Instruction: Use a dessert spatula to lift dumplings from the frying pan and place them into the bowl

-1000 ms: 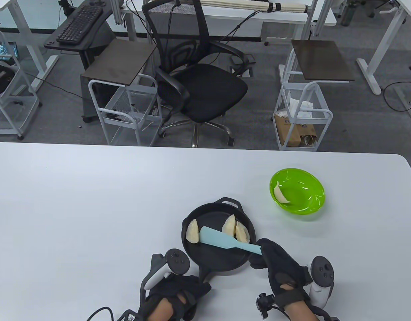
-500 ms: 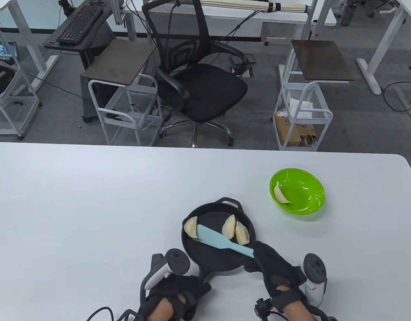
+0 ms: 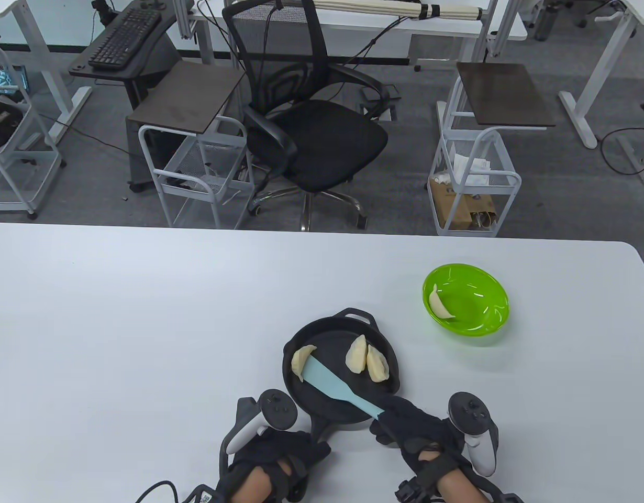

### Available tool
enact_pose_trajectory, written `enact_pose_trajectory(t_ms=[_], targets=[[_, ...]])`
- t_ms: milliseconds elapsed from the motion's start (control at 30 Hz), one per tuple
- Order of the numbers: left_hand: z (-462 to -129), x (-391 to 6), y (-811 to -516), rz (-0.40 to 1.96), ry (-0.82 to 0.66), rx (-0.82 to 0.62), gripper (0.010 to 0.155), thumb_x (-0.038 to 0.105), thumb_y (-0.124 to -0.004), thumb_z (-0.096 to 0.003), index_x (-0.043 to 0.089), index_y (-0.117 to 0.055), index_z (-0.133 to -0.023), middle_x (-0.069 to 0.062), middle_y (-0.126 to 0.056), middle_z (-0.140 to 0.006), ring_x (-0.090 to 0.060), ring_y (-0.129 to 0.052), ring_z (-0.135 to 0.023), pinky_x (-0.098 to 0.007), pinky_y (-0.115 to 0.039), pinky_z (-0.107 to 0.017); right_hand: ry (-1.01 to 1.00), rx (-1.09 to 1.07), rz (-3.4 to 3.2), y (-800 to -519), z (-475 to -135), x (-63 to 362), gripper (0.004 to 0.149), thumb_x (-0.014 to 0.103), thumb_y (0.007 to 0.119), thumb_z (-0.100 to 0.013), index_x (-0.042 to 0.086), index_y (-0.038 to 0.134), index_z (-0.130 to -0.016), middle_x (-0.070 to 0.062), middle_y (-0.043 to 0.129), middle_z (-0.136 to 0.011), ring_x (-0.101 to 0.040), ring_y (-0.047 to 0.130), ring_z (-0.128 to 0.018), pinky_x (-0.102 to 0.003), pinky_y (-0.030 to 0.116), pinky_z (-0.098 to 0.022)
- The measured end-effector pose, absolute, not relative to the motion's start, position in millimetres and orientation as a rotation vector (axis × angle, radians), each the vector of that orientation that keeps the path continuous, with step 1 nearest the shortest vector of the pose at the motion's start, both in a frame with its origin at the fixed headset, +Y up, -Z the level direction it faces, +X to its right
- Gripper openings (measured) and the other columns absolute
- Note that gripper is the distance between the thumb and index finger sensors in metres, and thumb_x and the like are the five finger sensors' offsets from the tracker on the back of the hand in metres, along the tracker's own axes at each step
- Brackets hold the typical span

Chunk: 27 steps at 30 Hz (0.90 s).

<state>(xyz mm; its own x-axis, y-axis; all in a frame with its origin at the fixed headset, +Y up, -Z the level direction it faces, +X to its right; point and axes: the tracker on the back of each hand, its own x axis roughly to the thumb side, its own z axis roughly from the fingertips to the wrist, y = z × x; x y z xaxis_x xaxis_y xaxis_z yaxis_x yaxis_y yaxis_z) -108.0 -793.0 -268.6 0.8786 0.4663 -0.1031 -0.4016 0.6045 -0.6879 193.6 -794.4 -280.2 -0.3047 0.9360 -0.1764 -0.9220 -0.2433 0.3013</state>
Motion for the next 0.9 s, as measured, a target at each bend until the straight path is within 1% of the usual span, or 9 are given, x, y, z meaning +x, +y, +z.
enact_pose_trajectory(t_ms=[167,333,667,900], targets=[[-268.6,-108.0,-793.0,0.503,-0.090,-0.773,0.061,0.073,-0.068,-0.0444,0.030,-0.082,-0.085,0.006,-0.110,-0.042,-0.019,-0.104,-0.028,-0.045,-0.084,-0.033,0.408,0.030,1.834,-794.9,-279.3,193.2,0.056,0.030,0.076,-0.058,0.003,0.060,-0.103,-0.021,0.085,-0.087,-0.048,0.086,-0.070,-0.063,0.058,-0.066],[-268.6,-108.0,-793.0,0.503,-0.090,-0.773,0.061,0.073,-0.068,-0.0445,0.030,-0.082,-0.085,0.006,-0.110,-0.043,-0.019,-0.104,-0.028,-0.045,-0.084,-0.033,0.411,-0.035,1.745,-800.6,-278.8,195.3,0.054,0.027,0.076,-0.057,0.004,0.060,-0.103,-0.022,0.083,-0.088,-0.047,0.085,-0.072,-0.063,0.058,-0.066],[-268.6,-108.0,-793.0,0.503,-0.090,-0.773,0.061,0.073,-0.068,-0.0445,0.030,-0.082,-0.085,0.006,-0.110,-0.043,-0.019,-0.104,-0.028,-0.044,-0.084,-0.033,0.408,-0.074,1.679,-803.5,-278.1,196.1,0.054,0.027,0.075,-0.056,0.006,0.061,-0.104,-0.022,0.083,-0.088,-0.046,0.085,-0.072,-0.062,0.058,-0.067],[-268.6,-108.0,-793.0,0.503,-0.090,-0.773,0.061,0.073,-0.068,-0.0444,0.030,-0.082,-0.085,0.006,-0.110,-0.043,-0.019,-0.104,-0.028,-0.045,-0.084,-0.033,0.404,-0.086,1.645,-803.2,-277.6,196.4,0.053,0.027,0.074,-0.057,0.006,0.061,-0.104,-0.022,0.083,-0.088,-0.046,0.085,-0.073,-0.063,0.058,-0.067]])
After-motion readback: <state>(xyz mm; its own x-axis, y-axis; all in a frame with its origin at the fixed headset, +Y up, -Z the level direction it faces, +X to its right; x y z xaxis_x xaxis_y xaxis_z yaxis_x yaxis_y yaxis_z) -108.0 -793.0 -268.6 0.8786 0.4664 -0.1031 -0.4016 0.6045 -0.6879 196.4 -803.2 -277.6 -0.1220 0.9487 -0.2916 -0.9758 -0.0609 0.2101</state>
